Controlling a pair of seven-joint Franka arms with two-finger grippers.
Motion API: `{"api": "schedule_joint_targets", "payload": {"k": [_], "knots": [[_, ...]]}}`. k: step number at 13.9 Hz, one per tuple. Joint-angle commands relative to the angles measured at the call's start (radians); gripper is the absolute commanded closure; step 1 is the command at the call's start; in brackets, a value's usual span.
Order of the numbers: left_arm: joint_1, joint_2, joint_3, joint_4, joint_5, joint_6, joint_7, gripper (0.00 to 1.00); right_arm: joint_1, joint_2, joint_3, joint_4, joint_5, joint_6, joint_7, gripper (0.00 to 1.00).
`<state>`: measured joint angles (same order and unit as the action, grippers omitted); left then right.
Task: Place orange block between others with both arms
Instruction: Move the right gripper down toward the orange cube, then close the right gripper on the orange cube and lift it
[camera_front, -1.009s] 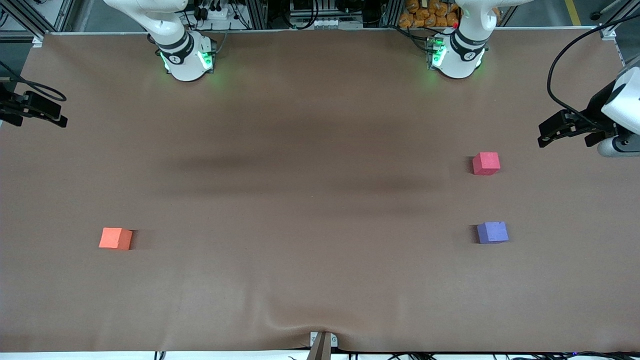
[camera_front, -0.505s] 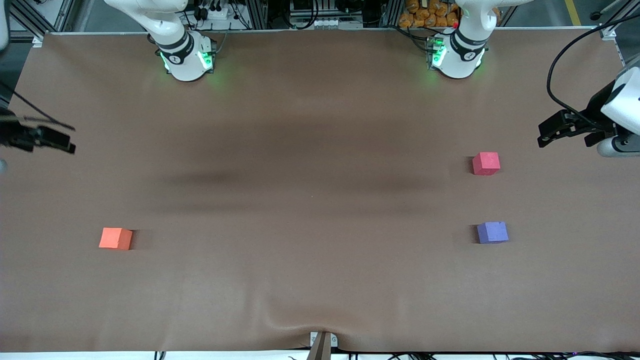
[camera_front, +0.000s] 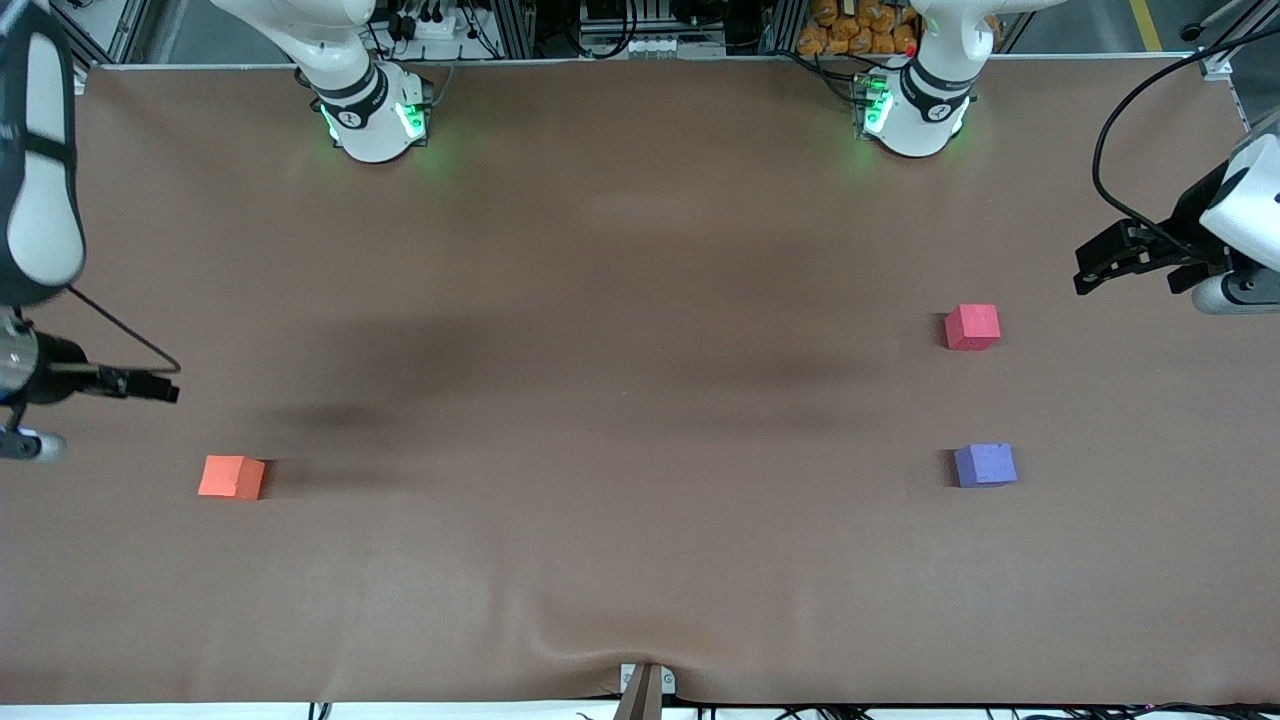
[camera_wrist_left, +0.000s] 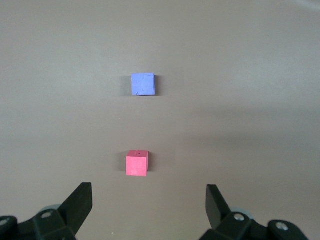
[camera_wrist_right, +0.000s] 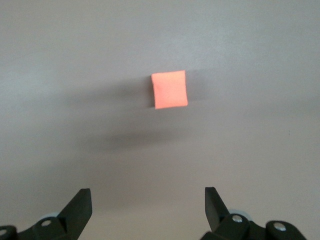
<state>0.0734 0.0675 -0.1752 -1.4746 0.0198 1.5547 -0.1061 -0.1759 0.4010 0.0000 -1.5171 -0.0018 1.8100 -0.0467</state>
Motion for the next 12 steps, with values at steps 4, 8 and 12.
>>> {"api": "schedule_joint_targets", "payload": {"k": [4, 8, 12], "knots": [[-0.004, 0.005, -0.003, 0.007, 0.026, -0.005, 0.008, 0.00, -0.046, 0.200, 0.017, 0.041, -0.021, 0.176, -0.059, 0.00], [-0.003, 0.005, -0.003, 0.007, 0.026, -0.002, 0.008, 0.00, -0.065, 0.292, 0.017, 0.055, -0.018, 0.317, -0.144, 0.00], [-0.004, 0.005, -0.004, 0.007, 0.026, -0.002, 0.008, 0.00, -0.048, 0.351, 0.018, 0.055, -0.020, 0.422, -0.144, 0.00]]}}
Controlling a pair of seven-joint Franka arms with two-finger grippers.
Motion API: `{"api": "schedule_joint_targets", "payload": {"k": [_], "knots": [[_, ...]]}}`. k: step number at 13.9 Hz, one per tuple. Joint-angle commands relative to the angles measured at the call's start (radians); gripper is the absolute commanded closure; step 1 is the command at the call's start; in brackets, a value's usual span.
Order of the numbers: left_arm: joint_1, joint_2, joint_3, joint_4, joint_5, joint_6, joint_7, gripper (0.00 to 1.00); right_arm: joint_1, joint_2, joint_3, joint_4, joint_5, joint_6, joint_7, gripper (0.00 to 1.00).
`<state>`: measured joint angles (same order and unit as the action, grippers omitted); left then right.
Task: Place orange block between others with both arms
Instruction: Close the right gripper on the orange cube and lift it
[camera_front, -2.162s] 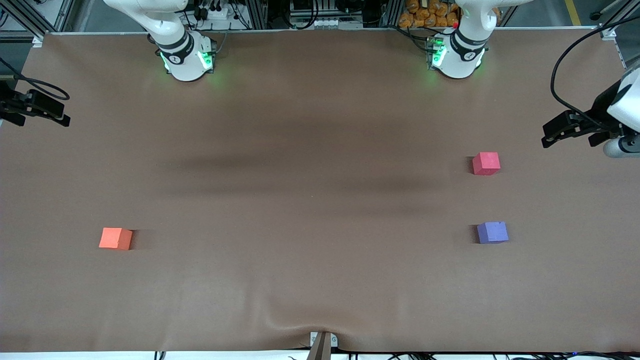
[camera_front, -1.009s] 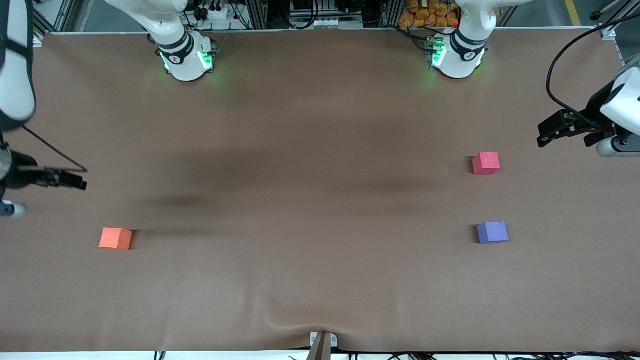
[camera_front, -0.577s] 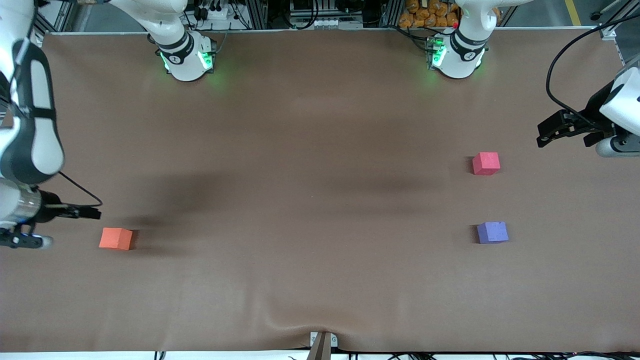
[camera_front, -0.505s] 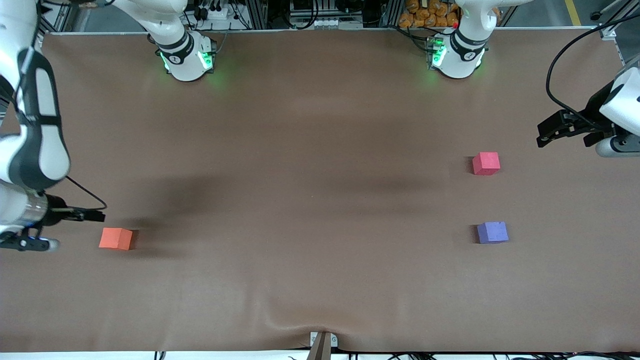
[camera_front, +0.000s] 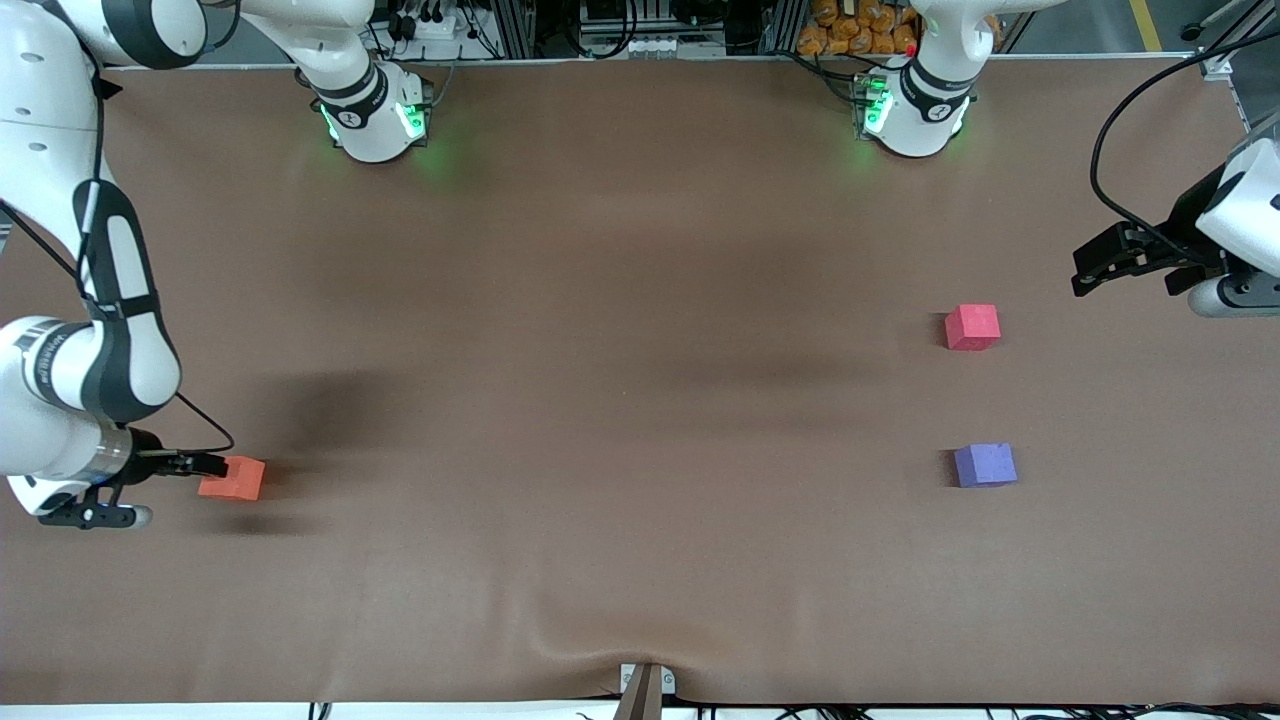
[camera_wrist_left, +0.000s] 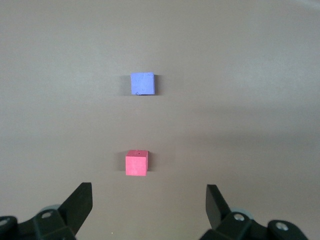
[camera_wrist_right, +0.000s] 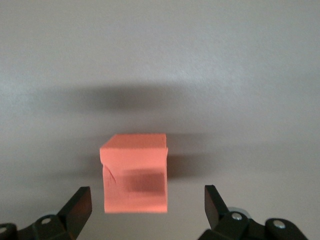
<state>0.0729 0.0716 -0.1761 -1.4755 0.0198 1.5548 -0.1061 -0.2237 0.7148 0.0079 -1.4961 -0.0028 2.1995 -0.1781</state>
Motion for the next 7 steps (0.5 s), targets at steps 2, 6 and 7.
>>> {"api": "schedule_joint_targets", "payload": {"k": [2, 6, 7], "knots": [[-0.005, 0.001, -0.003, 0.006, 0.026, -0.002, 0.008, 0.00, 0.017, 0.041, 0.011, 0.033, -0.019, 0.035, -0.009, 0.00], [-0.007, 0.001, -0.003, 0.006, 0.026, -0.002, 0.008, 0.00, 0.030, 0.069, 0.009, 0.033, -0.042, 0.035, -0.007, 0.00], [-0.007, 0.001, -0.003, 0.006, 0.026, -0.002, 0.008, 0.00, 0.035, 0.075, 0.009, 0.033, -0.060, 0.035, -0.007, 0.00]]}}
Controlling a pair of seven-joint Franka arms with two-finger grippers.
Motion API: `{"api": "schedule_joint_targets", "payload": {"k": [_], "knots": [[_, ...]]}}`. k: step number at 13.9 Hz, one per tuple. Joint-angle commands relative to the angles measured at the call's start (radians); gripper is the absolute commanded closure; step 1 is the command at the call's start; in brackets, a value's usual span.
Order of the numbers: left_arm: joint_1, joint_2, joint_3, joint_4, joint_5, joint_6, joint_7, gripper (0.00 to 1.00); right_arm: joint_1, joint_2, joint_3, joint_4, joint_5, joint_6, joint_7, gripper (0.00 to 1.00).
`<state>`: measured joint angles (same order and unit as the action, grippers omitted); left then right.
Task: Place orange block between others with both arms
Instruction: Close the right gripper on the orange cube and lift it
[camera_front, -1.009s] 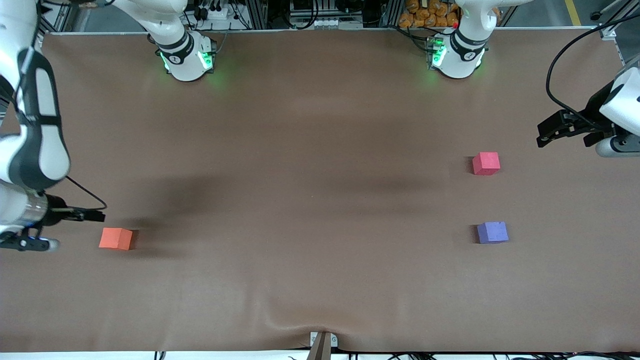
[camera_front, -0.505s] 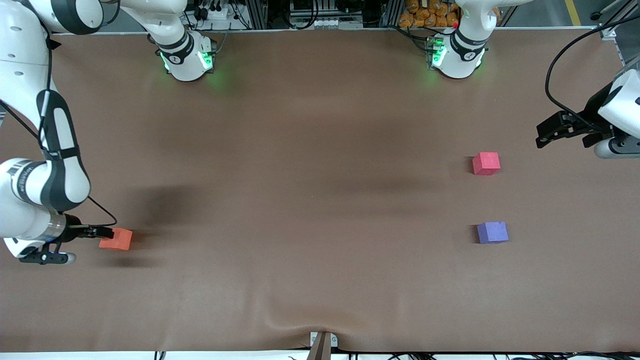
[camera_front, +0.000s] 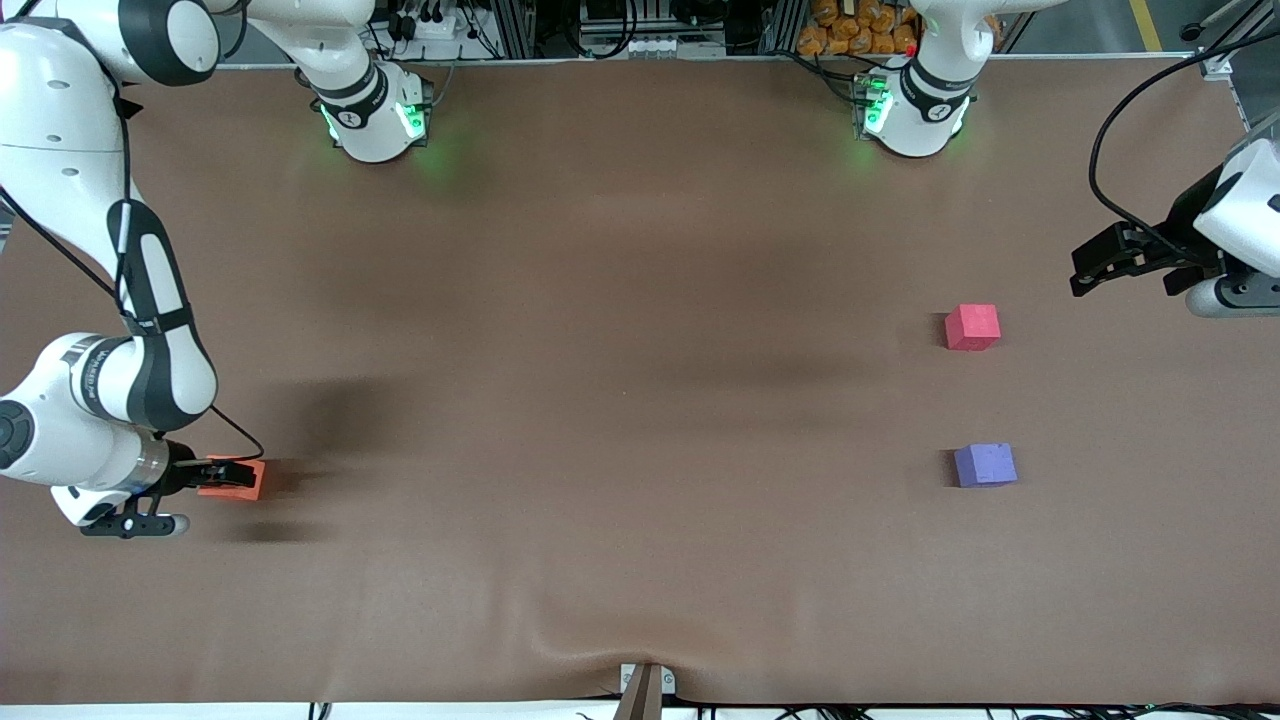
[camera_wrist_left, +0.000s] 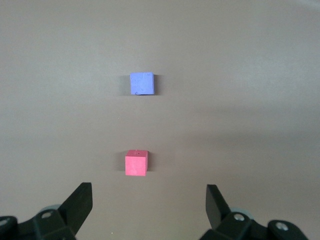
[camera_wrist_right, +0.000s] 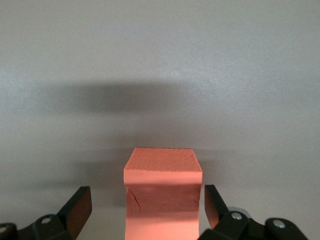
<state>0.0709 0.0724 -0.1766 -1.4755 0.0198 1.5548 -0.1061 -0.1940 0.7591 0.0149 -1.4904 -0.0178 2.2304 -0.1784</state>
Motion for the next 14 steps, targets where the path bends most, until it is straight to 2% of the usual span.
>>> {"api": "schedule_joint_targets", "payload": {"k": [1, 6, 7, 10, 11, 14], "knots": [[-0.005, 0.000, -0.003, 0.006, 0.025, -0.002, 0.008, 0.00, 0.005, 0.034, 0.004, 0.027, -0.059, 0.006, -0.006, 0.00], [-0.005, 0.000, -0.003, 0.006, 0.026, -0.002, 0.009, 0.00, -0.005, 0.052, 0.002, 0.027, -0.067, 0.012, -0.010, 0.00], [-0.005, 0.000, -0.003, 0.007, 0.026, -0.002, 0.009, 0.00, -0.007, 0.052, 0.004, 0.027, -0.064, 0.011, -0.007, 0.06], [-0.003, 0.000, -0.003, 0.008, 0.026, -0.001, 0.009, 0.00, -0.007, 0.052, 0.002, 0.027, -0.063, 0.009, -0.009, 0.86], [-0.003, 0.000, -0.003, 0.008, 0.026, -0.001, 0.009, 0.00, -0.007, 0.051, 0.002, 0.027, -0.065, 0.009, -0.012, 1.00], [-0.003, 0.000, -0.003, 0.008, 0.026, 0.002, 0.009, 0.00, -0.004, 0.017, 0.004, 0.032, -0.060, -0.005, -0.012, 1.00]]}}
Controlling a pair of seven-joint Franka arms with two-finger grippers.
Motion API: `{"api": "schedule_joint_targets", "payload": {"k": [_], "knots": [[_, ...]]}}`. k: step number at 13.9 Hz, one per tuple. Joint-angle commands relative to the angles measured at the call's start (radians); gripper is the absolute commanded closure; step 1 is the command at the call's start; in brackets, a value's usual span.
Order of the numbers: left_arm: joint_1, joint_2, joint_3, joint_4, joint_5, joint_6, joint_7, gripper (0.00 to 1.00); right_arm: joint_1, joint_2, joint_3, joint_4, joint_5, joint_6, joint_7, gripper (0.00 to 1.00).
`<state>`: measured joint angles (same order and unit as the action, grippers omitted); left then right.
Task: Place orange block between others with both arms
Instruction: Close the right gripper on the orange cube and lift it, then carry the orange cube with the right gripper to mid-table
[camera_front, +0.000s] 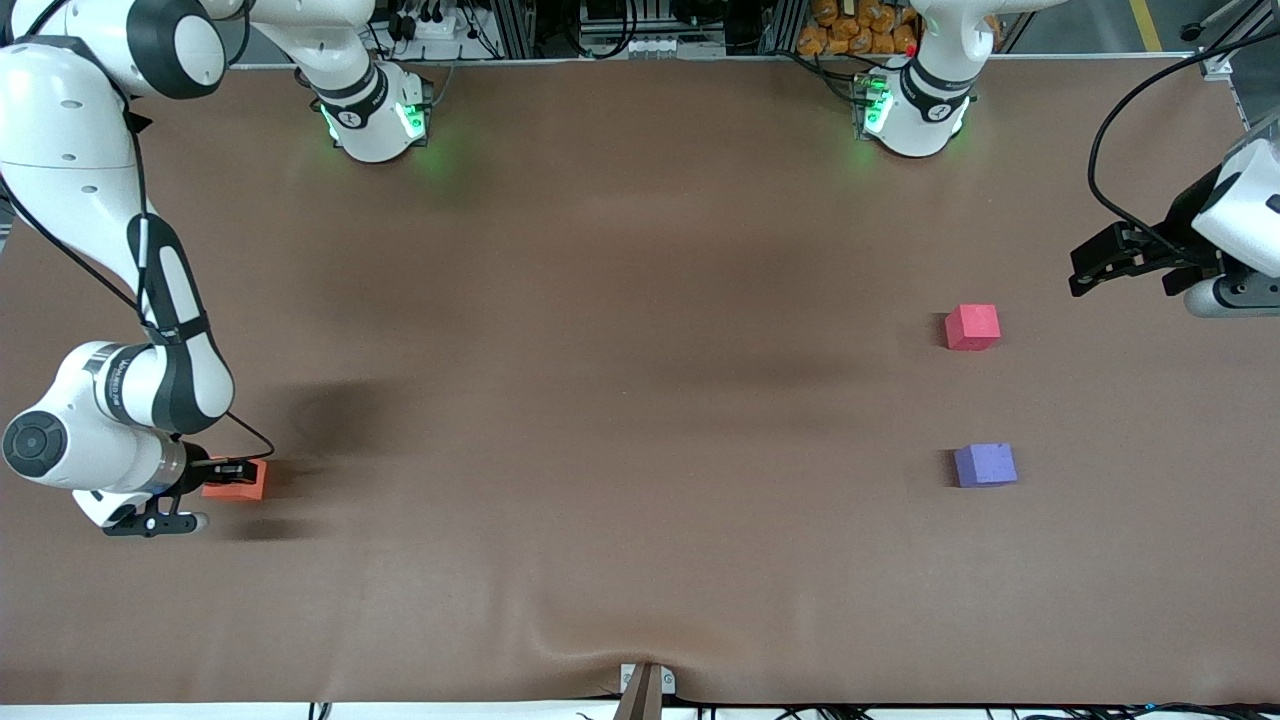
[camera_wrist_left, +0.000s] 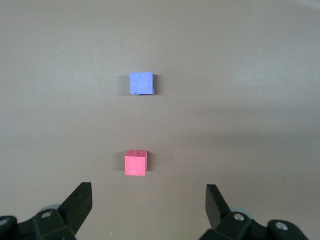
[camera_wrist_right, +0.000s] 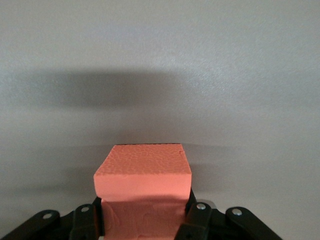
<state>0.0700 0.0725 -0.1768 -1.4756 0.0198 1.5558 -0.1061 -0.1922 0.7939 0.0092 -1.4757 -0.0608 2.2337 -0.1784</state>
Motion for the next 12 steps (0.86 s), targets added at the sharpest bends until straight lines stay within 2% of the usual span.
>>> {"api": "schedule_joint_targets", "payload": {"k": [1, 8, 12], "knots": [[-0.002, 0.000, -0.003, 0.008, 0.026, 0.001, 0.009, 0.00, -0.001, -0.044, 0.011, 0.017, -0.017, -0.026, -0.021, 1.00], [-0.002, 0.000, -0.003, 0.008, 0.026, 0.003, 0.009, 0.00, 0.054, -0.203, 0.027, 0.009, -0.005, -0.248, -0.062, 1.00], [-0.002, 0.000, -0.003, 0.008, 0.026, 0.003, 0.009, 0.00, 0.117, -0.223, 0.104, 0.009, -0.005, -0.289, -0.061, 1.00]]}}
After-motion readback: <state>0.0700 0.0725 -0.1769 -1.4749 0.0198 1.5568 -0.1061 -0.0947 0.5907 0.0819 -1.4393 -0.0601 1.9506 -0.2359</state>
